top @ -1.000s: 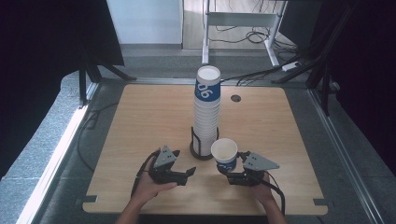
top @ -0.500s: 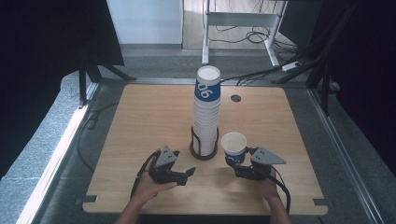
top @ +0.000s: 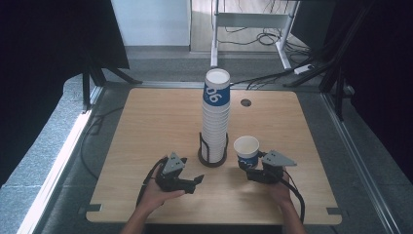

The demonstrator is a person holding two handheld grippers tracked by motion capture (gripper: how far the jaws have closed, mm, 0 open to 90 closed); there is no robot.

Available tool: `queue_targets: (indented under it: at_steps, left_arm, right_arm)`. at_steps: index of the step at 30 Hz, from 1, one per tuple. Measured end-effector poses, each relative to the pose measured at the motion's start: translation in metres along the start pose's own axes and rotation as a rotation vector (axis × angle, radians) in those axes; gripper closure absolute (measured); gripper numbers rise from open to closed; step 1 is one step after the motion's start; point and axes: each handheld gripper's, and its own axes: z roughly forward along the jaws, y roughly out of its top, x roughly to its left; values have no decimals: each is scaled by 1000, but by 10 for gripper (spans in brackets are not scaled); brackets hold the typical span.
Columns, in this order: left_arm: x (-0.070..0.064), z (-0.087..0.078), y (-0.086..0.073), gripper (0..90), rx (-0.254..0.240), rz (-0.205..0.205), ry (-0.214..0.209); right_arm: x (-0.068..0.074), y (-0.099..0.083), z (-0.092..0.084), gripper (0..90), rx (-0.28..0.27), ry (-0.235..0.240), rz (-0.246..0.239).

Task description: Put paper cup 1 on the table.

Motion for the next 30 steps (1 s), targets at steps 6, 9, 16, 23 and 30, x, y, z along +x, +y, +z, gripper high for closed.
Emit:
queue_targets:
  at_steps: [6,9,16,23,30]
  left_arm:
    - [-1,0,0,150,-2,2,-2]
    - [-1,1,0,151,1,4,-2]
    - [-2,2,-1,151,9,7,-3]
    - [-2,2,-1,151,12,10,-4]
    - [-2,3,-2,151,14,11,-6]
  right_arm:
    - [-3,-3,6,272,44,-17,6]
    - [-4,-5,8,272,73,-25,11]
    - [-8,-9,15,272,136,-42,19]
    - [-10,-12,20,272,188,-62,21]
    - [-11,-12,21,272,215,-74,18]
